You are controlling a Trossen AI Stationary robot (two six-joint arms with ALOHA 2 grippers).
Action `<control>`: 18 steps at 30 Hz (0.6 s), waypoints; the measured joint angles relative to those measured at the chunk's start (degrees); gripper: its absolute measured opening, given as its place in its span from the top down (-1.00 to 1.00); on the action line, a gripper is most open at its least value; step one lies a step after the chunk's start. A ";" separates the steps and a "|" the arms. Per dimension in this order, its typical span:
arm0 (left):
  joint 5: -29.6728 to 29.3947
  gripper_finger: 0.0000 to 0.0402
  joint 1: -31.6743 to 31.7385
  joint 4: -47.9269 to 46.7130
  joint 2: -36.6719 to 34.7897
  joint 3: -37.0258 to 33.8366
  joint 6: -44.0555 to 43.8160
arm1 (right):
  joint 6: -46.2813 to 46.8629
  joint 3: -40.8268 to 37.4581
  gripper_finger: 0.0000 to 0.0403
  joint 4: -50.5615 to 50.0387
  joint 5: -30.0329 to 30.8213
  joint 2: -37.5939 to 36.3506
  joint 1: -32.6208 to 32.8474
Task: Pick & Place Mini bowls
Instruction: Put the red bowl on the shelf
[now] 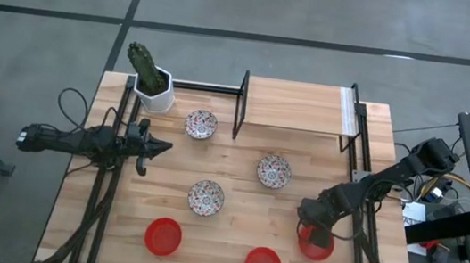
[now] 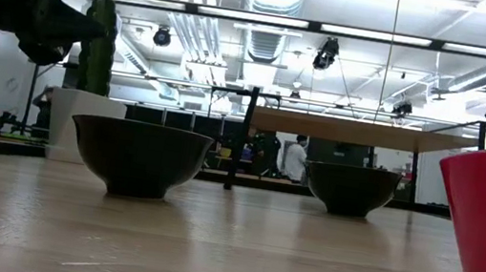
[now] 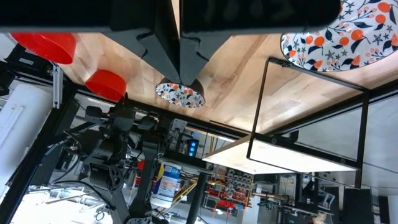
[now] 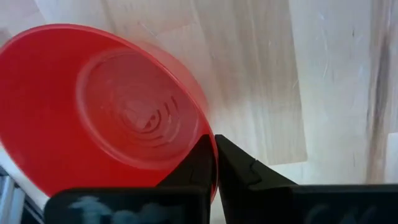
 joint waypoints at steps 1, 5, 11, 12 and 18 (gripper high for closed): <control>0.02 1.00 0.00 0.00 0.00 0.00 0.01 | 0.42 0.00 0.95 0.02 -0.40 -0.18 -0.08; 0.02 1.00 0.00 0.00 0.00 -0.01 0.00 | 2.91 0.18 0.96 -0.30 -2.65 -1.73 -0.42; 0.00 1.00 0.00 0.00 0.00 0.00 0.00 | 6.55 2.37 0.96 -0.64 -2.99 -5.52 -2.51; 0.02 1.00 0.00 0.00 0.00 -0.02 0.02 | 7.05 2.79 0.96 -0.90 -2.99 -6.08 -3.08; 0.02 1.00 0.00 0.00 -0.02 0.00 0.02 | 12.02 6.08 0.96 -4.17 -2.99 -9.13 -8.35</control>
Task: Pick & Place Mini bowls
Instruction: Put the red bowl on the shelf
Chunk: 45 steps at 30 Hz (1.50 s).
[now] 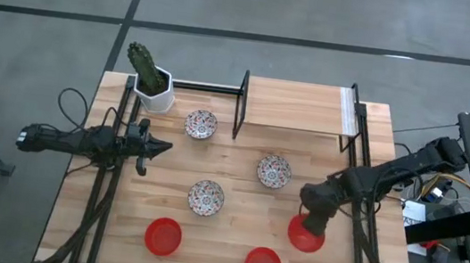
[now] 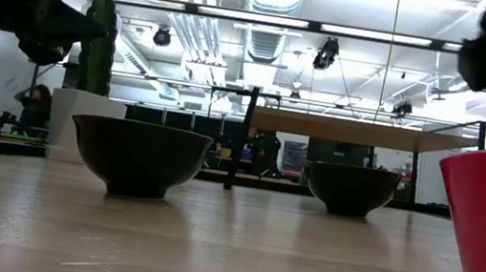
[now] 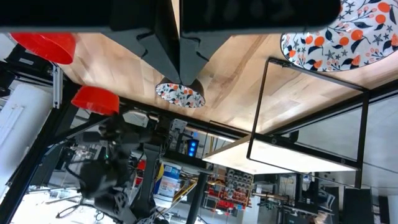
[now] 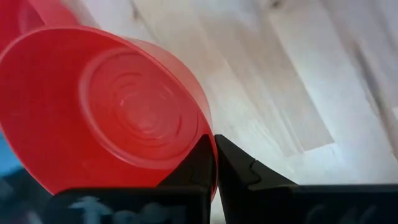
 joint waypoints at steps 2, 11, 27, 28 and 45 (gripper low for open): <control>-0.02 1.00 0.00 0.00 0.00 -0.02 0.00 | 0.75 1.34 0.96 -1.51 0.02 -0.78 -2.46; -0.01 1.00 0.00 0.00 0.02 0.00 -0.02 | -1.99 11.41 0.96 -12.28 1.24 -1.70 -14.69; 0.00 1.00 0.00 0.00 0.00 0.00 -0.02 | -15.42 28.40 0.96 -25.10 5.79 -1.20 -41.21; -0.01 1.00 0.00 0.00 0.02 -0.02 -0.02 | -16.08 28.90 0.96 -25.10 5.81 -1.19 -43.11; -0.01 1.00 0.01 0.00 0.00 0.00 -0.01 | -29.55 31.54 0.96 -26.23 5.78 1.67 -72.40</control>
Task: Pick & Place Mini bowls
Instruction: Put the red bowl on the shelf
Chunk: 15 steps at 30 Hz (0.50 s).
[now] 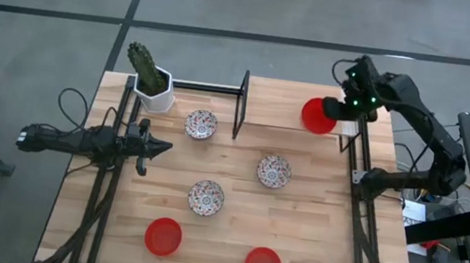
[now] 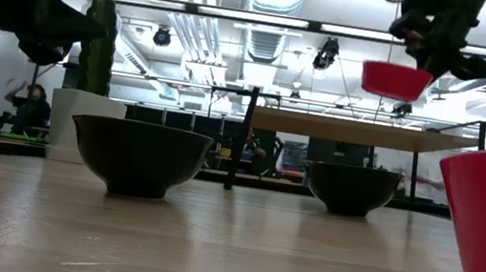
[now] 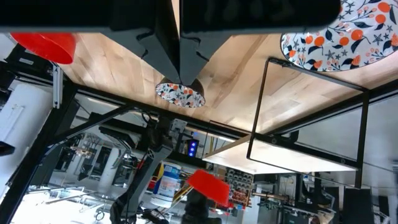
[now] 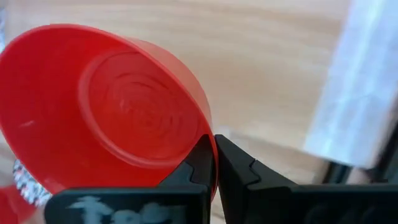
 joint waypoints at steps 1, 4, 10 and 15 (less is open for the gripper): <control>0.00 1.00 -0.01 0.00 0.00 -0.01 0.00 | -0.73 0.00 0.96 0.01 0.00 0.42 -1.36; -0.01 1.00 -0.01 0.00 0.00 0.00 0.01 | -2.58 -0.02 0.96 0.03 0.01 2.12 -5.21; 0.00 1.00 0.00 0.00 0.02 -0.01 0.00 | -5.10 -0.01 0.96 1.03 -1.31 6.72 -11.39; 0.01 1.00 -0.01 0.00 0.09 0.00 -0.01 | -4.66 1.36 0.96 1.94 -1.48 10.65 -12.16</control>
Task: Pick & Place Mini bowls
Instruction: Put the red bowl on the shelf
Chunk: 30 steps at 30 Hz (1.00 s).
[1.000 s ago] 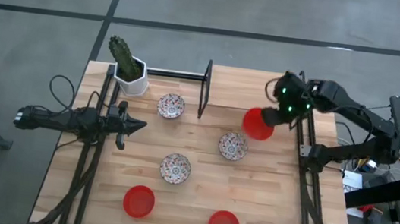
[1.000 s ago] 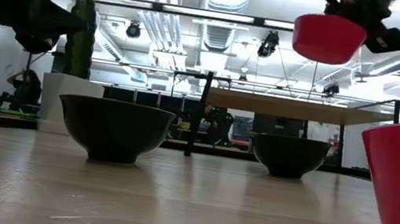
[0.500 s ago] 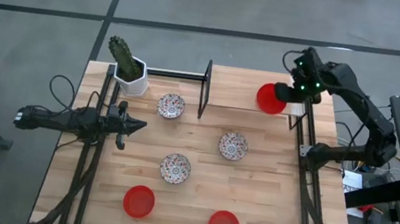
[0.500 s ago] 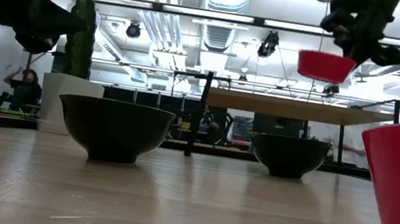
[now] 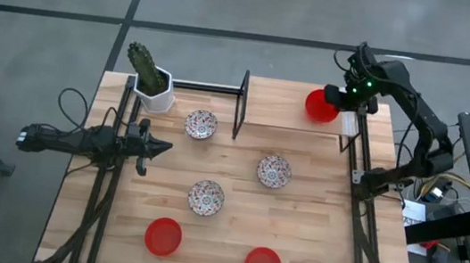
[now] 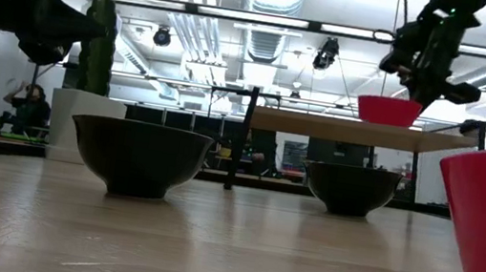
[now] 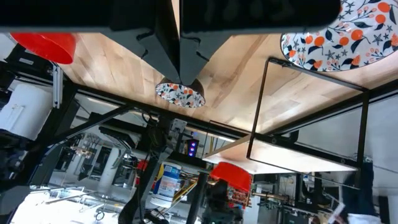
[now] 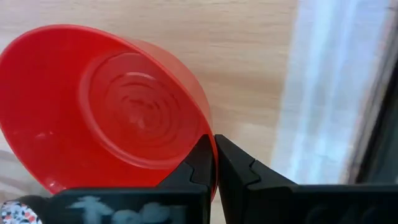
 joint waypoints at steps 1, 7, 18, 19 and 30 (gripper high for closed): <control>0.00 1.00 0.01 0.00 0.04 -0.01 0.02 | 0.00 0.40 0.96 0.26 0.31 0.75 0.00; -0.02 1.00 0.00 0.01 0.04 -0.01 0.02 | -0.48 2.72 0.96 -0.14 1.70 4.14 -1.02; -0.01 1.00 0.02 0.00 0.04 -0.01 0.00 | 0.84 5.11 0.96 -2.32 1.18 6.25 -1.55; 0.00 1.00 0.01 0.00 0.04 -0.01 0.02 | 1.00 5.19 0.96 -2.61 1.16 6.33 -1.55; 0.00 1.00 0.02 0.00 0.04 0.00 0.00 | 2.10 5.20 0.95 -3.33 0.81 6.35 -1.59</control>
